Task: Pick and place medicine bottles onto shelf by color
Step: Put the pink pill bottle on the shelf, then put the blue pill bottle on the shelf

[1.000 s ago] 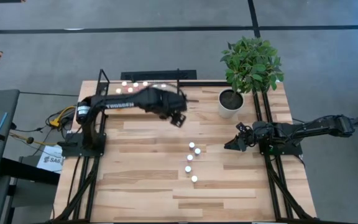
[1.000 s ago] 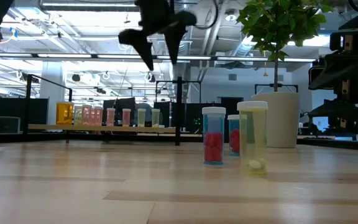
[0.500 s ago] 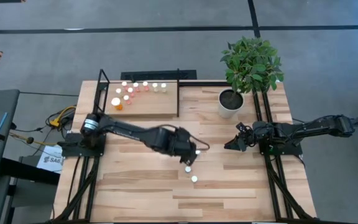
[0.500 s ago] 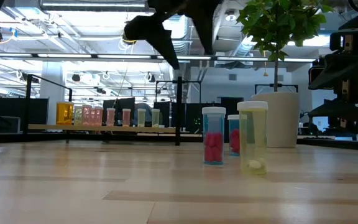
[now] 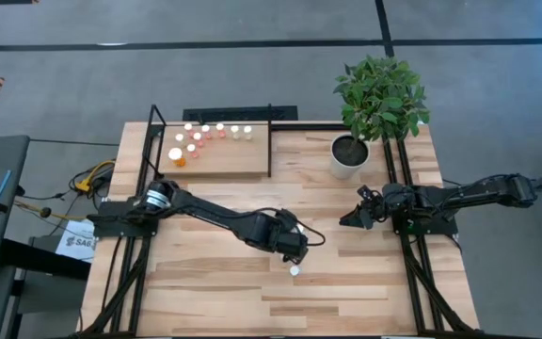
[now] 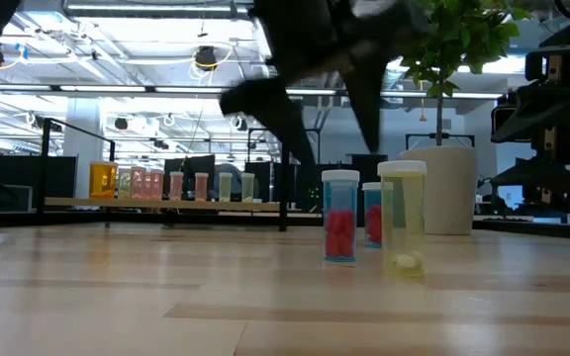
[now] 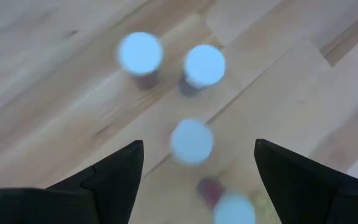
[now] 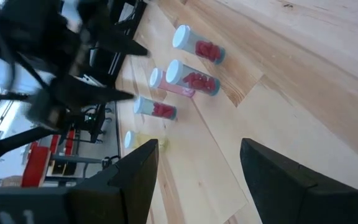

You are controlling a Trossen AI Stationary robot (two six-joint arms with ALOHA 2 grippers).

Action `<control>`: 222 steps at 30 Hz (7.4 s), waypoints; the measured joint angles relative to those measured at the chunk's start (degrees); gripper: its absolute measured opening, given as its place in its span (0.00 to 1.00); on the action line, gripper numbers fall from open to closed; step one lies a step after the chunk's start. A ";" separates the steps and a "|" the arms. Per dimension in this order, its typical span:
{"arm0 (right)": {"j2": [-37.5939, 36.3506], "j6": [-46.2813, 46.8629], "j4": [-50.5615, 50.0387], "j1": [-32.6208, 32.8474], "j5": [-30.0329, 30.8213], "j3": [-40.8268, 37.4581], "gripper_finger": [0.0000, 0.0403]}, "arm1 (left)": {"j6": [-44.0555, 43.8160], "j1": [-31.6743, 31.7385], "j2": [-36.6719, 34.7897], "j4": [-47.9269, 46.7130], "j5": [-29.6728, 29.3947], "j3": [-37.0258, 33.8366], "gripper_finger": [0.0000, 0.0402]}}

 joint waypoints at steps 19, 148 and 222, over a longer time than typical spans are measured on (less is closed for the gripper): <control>0.30 0.00 -0.01 -0.02 -0.02 0.00 0.62 | -0.82 0.33 3.85 1.55 -2.68 -0.09 0.64; 0.29 0.00 -0.07 -0.01 -0.01 0.01 0.62 | 23.34 50.58 -38.44 26.57 -9.30 -54.56 0.41; 0.28 0.00 -0.07 0.00 0.00 0.02 0.62 | 8.16 -2.10 -24.49 21.38 -9.68 -24.04 0.66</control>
